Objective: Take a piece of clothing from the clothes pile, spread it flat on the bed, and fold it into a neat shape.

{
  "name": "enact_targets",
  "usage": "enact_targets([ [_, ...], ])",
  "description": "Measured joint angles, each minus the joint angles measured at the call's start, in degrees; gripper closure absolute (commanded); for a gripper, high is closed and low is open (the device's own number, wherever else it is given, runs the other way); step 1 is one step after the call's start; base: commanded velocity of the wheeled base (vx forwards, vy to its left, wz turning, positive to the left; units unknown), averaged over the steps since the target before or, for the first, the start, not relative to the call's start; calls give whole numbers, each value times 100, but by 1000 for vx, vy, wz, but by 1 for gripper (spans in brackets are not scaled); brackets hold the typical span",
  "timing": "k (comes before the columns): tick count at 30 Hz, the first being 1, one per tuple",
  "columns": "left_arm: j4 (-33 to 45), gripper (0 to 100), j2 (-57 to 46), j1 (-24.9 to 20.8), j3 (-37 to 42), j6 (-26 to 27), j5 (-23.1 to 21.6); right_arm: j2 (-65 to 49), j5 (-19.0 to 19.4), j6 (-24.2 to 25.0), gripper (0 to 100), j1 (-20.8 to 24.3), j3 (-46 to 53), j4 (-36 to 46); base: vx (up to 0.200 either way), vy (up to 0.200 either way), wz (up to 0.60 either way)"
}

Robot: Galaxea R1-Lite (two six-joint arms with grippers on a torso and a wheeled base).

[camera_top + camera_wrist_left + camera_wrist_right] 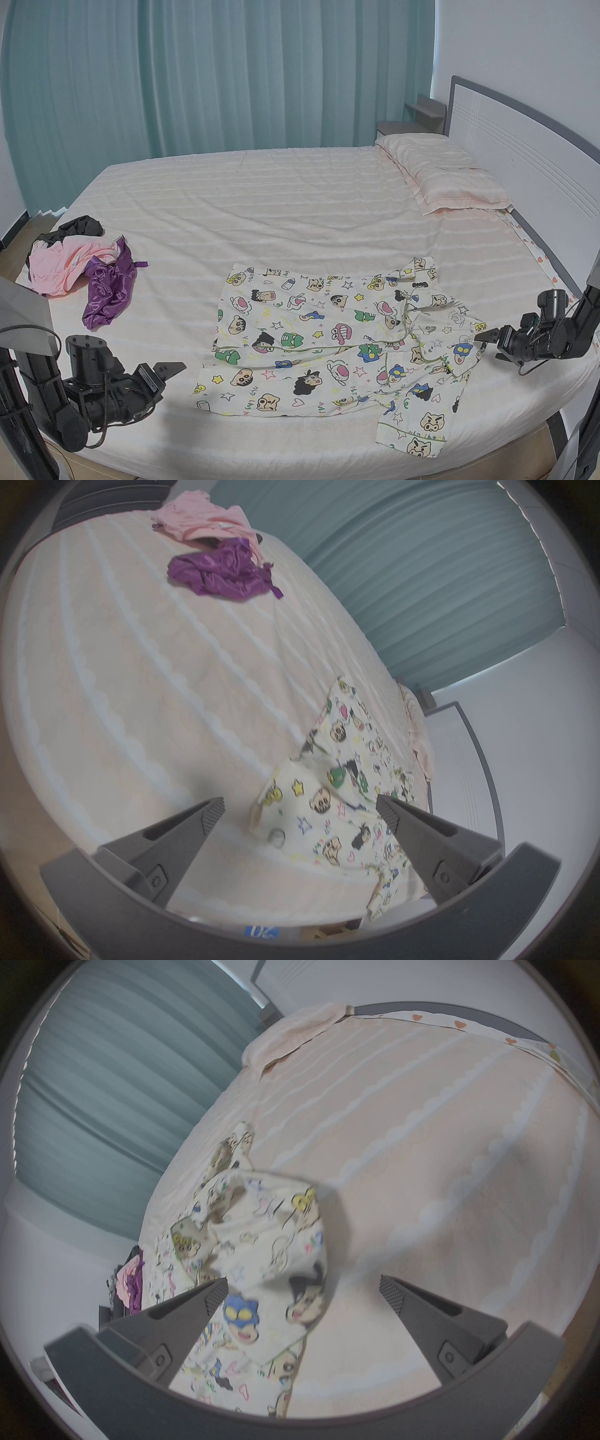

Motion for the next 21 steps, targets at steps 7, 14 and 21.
enact_targets([
  [7,0,0,556,-935,-111,-273,969,-210,-479,215,0,631,896,-774,0,0,0],
  [14,9,0,961,-1215,-686,-514,1404,-347,-1101,892,0,1120,1373,-1587,0,0,0],
  [21,534,0,1308,-1252,-1517,-523,1835,-372,-1235,1079,0,1343,1866,-2317,0,0,0],
])
